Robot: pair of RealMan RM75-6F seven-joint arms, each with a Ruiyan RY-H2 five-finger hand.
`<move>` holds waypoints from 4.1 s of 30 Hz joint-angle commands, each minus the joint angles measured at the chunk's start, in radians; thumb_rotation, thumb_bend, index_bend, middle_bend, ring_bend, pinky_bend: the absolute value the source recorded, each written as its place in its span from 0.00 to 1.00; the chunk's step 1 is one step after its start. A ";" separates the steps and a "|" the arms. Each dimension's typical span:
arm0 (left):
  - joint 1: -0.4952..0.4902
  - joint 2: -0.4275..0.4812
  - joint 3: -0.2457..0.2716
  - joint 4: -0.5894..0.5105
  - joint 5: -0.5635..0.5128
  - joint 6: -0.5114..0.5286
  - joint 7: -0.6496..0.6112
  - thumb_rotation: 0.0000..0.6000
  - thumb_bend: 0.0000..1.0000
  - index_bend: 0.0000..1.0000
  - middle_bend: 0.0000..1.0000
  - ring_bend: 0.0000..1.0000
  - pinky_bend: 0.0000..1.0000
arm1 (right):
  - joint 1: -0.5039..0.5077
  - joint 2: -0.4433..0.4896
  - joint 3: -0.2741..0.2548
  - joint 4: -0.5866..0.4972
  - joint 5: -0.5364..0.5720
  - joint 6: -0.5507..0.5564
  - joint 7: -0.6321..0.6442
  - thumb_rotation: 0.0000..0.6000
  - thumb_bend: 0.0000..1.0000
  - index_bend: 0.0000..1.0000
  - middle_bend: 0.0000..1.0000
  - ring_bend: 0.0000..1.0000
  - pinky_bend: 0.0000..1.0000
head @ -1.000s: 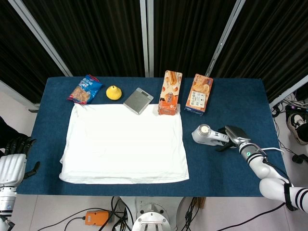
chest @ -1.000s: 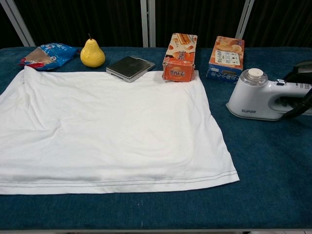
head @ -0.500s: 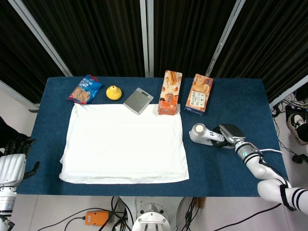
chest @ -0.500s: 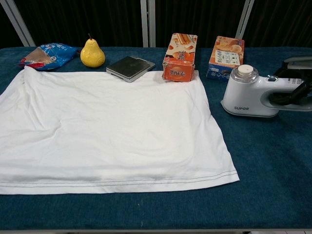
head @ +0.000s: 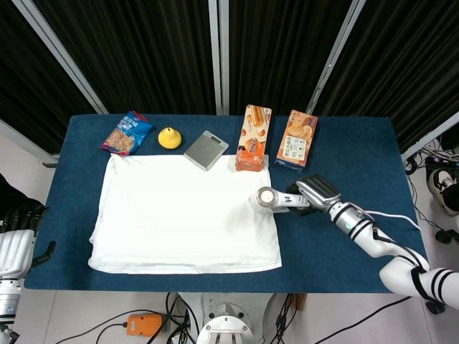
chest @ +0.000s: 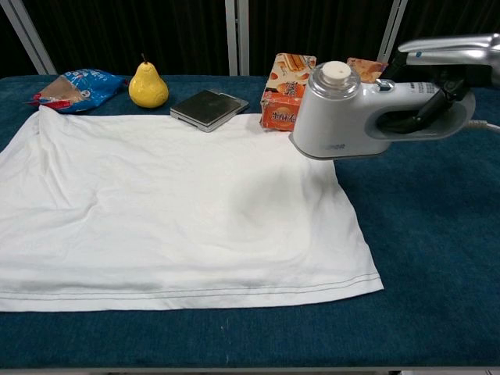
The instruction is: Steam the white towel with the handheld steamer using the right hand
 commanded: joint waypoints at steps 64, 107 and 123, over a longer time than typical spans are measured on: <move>-0.324 -0.271 0.067 0.073 0.113 -0.469 0.024 0.03 0.32 0.14 0.10 0.00 0.00 | 0.172 -0.355 0.028 0.221 0.193 -0.026 -0.152 1.00 0.55 0.93 0.83 0.84 0.71; -0.335 -0.300 0.115 0.075 0.060 -0.442 0.114 0.12 0.32 0.14 0.10 0.00 0.00 | 0.175 -0.343 -0.054 0.248 0.103 -0.004 -0.092 1.00 0.55 0.93 0.83 0.84 0.71; -0.339 -0.294 0.118 0.072 0.054 -0.433 0.119 0.13 0.32 0.14 0.10 0.00 0.00 | 0.128 -0.205 -0.202 0.067 -0.047 0.034 -0.073 1.00 0.55 0.93 0.83 0.84 0.71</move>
